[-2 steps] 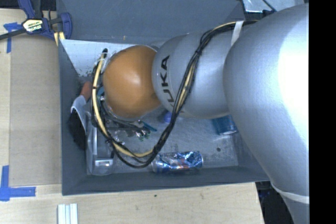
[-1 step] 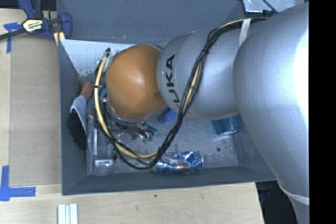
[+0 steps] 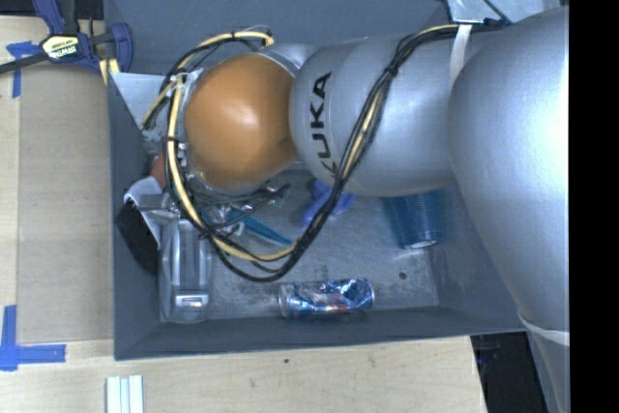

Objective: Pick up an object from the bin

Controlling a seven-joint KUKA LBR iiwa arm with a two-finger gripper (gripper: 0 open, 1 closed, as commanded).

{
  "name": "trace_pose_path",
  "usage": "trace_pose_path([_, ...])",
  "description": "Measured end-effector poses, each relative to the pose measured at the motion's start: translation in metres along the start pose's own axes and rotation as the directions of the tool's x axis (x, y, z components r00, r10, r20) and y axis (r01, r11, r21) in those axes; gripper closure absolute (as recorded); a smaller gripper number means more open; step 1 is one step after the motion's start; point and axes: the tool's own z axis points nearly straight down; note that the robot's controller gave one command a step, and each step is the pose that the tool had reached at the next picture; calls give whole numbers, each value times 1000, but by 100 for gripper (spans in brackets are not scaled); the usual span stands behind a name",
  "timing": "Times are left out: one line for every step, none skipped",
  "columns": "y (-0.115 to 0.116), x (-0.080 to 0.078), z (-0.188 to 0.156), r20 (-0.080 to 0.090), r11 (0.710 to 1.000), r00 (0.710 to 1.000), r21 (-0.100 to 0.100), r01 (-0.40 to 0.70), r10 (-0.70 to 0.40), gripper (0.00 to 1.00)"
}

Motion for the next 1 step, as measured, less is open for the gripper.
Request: trace_pose_path([-2,16,33,-49,1000,999,-16,-23,23,0])
